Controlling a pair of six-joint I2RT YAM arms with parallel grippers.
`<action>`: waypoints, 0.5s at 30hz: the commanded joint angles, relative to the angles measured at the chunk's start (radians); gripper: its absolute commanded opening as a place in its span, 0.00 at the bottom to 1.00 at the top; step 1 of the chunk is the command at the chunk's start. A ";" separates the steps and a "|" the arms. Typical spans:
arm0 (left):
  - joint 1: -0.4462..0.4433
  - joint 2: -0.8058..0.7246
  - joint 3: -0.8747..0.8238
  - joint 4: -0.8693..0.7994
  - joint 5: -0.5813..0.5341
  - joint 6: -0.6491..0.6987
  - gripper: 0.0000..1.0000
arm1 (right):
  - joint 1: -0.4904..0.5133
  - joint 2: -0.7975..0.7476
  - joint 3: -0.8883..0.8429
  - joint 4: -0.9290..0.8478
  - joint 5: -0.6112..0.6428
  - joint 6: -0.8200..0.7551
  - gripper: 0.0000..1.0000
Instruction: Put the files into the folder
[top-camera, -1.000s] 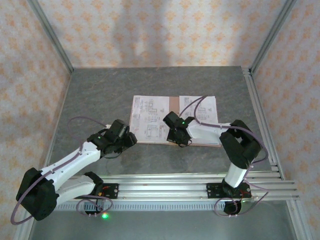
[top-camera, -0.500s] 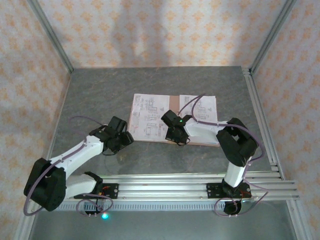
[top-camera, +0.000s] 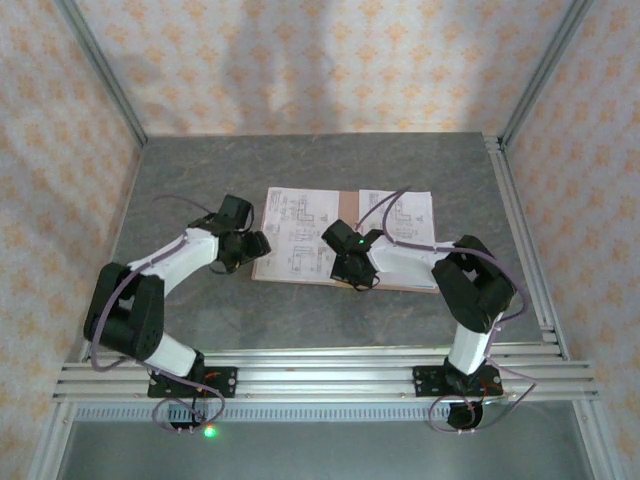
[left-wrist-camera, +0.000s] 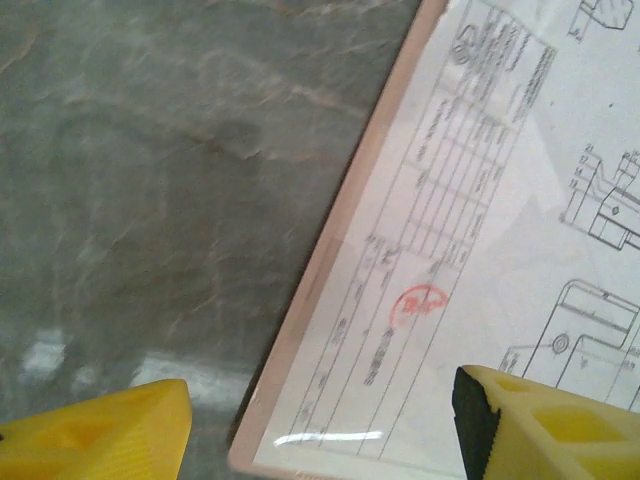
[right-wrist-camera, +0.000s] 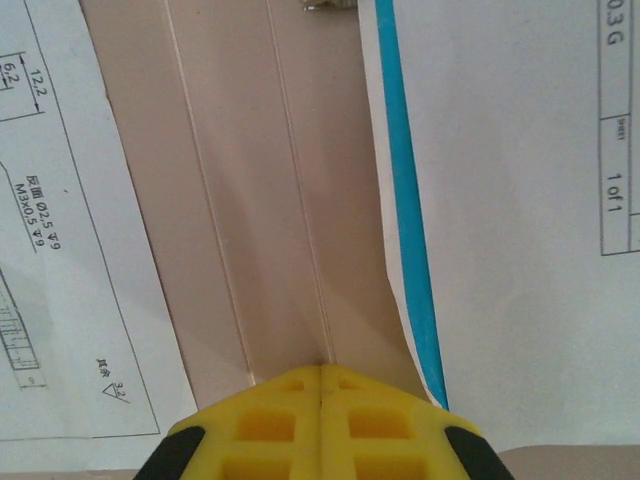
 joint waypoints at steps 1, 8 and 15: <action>0.003 0.077 0.087 -0.025 -0.024 0.098 0.70 | -0.005 0.079 -0.031 -0.061 0.022 0.008 0.00; 0.003 0.178 0.132 -0.055 -0.051 0.146 0.68 | -0.014 0.082 -0.033 -0.056 0.011 0.004 0.00; -0.012 0.149 0.061 -0.011 -0.005 0.120 0.69 | -0.019 0.088 -0.033 -0.053 0.007 0.003 0.00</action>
